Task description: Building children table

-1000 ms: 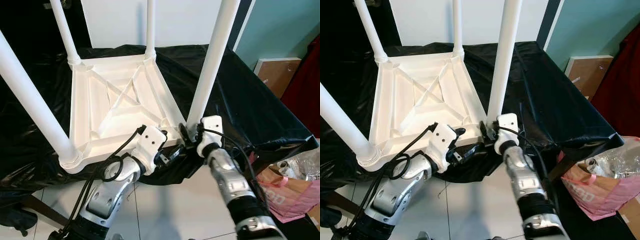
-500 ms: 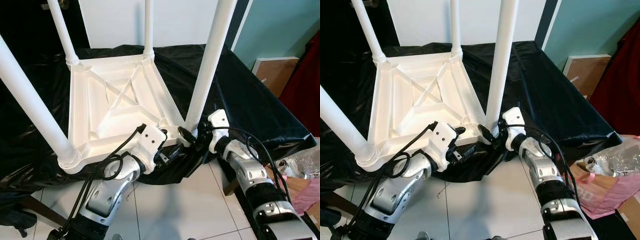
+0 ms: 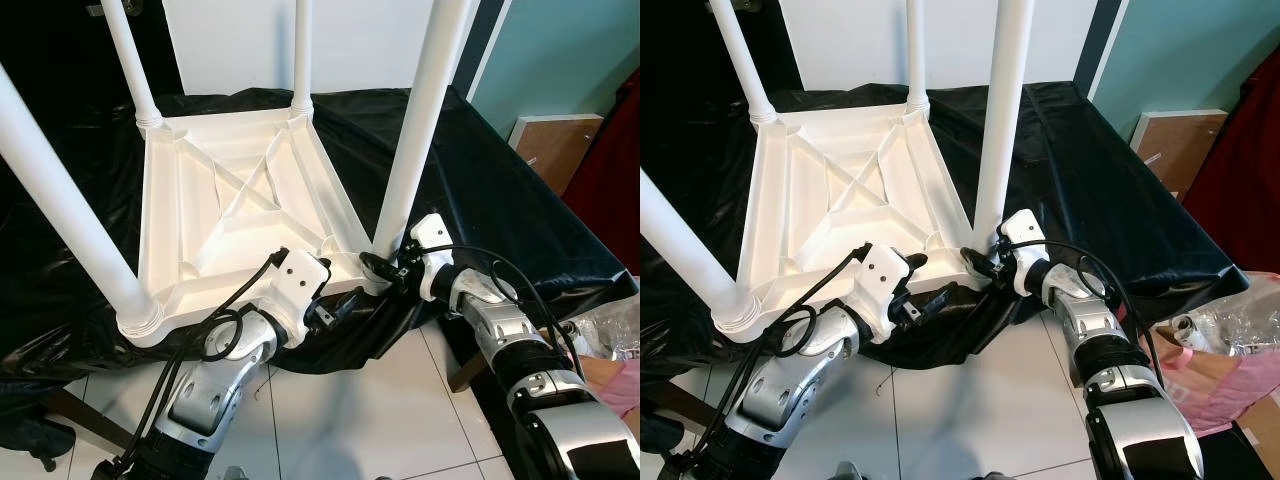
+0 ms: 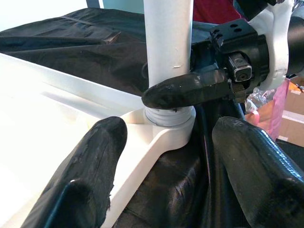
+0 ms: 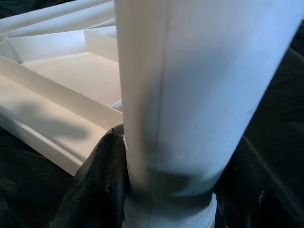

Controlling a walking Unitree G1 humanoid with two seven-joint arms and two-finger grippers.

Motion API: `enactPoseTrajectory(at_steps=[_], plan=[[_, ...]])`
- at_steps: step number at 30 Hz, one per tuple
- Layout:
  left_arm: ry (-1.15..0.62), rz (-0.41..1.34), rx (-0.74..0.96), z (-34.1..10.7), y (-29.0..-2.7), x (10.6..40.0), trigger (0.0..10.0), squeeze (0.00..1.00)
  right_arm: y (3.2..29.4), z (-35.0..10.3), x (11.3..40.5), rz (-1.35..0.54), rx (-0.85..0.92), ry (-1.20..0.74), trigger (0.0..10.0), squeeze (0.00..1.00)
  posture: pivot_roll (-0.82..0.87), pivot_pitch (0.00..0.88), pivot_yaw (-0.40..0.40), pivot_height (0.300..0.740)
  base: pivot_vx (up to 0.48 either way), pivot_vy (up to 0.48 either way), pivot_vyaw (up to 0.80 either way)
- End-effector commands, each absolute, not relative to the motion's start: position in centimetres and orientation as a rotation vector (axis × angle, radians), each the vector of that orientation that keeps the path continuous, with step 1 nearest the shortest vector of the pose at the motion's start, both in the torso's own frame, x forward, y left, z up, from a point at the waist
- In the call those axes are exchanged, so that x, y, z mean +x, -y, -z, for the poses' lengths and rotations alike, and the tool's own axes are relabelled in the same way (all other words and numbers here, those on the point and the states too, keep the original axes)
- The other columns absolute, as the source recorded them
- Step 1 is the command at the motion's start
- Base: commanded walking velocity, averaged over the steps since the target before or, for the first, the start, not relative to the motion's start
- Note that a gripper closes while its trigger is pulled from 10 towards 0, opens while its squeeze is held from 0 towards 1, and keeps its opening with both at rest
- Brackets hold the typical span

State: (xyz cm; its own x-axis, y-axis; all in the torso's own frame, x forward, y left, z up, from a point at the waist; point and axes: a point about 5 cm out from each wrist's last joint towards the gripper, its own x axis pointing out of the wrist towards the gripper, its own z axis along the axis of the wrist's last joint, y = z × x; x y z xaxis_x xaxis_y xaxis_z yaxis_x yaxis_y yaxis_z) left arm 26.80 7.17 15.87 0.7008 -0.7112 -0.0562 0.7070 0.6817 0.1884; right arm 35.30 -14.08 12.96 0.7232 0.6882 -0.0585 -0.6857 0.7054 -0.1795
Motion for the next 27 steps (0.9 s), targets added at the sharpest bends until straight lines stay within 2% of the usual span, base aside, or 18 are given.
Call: enactPoseTrajectory(at_steps=[1, 4, 5, 11, 14, 20, 23, 25, 27], plan=[[0.019, 0.802, 0.204, -15.7, -7.1, 26.7, 10.0, 0.0, 14.7, -11.9, 34.9, -0.773, -0.231, -0.032, 0.0, 0.0, 0.06, 0.064, -0.083, 0.74, 0.0, 0.0, 0.0], [0.02, 0.804, 0.204, -15.7, -7.1, 26.7, 10.0, 0.0, 14.8, -11.6, 35.0, -0.76, -0.205, -0.044, 0.0, 0.0, 0.06, 0.064, -0.083, 0.74, 0.0, 0.0, 0.0], [0.02, 0.804, 0.203, -15.7, -7.1, 26.7, 10.0, 0.0, 14.8, -11.5, 34.9, -0.751, -0.185, -0.044, 10.0, 0.0, 0.06, 0.064, -0.083, 0.74, 0.0, 0.0, 0.0], [0.02, 0.805, 0.201, -15.7, -7.0, 26.7, 10.0, 0.0, 14.4, -11.1, 34.6, -0.734, -0.137, -0.04, 10.0, 0.0, 0.05, 0.065, -0.085, 0.74, 0.0, 0.0, 0.0], [0.019, 0.813, 0.198, -15.6, -6.8, 26.6, 10.0, 0.0, 14.0, -10.9, 34.6, -0.593, -0.1, -0.018, 10.0, 0.0, 0.04, 0.063, -0.082, 0.74, 0.0, 0.0, 0.0], [0.016, 0.821, 0.198, -15.5, -6.7, 26.5, 10.0, 0.0, 13.3, -10.7, 34.5, -0.483, -0.027, -0.011, 10.0, 0.0, 0.04, 0.058, -0.078, 0.74, 0.0, 0.0, 0.0], [0.018, 0.83, 0.198, -15.5, -6.6, 26.6, 10.0, 0.0, 12.6, -10.1, 34.2, -0.335, -0.002, -0.031, 10.0, 0.0, 0.03, 0.048, -0.079, 0.74, 0.0, 0.0, 0.0], [0.018, 0.83, 0.198, -15.5, -6.6, 26.6, 10.0, 0.0, 12.6, -10.1, 34.2, -0.335, -0.002, -0.031, 10.0, 0.0, 0.03, 0.048, -0.079, 0.74, 0.0, 0.0, 0.0], [0.02, 0.835, 0.198, -15.5, -6.4, 26.6, 10.0, 0.0, 12.4, -9.8, 34.0, -0.237, 0.01, -0.038, 10.0, 0.0, 0.03, 0.048, -0.08, 0.74, 0.0, 0.0, 0.0]])
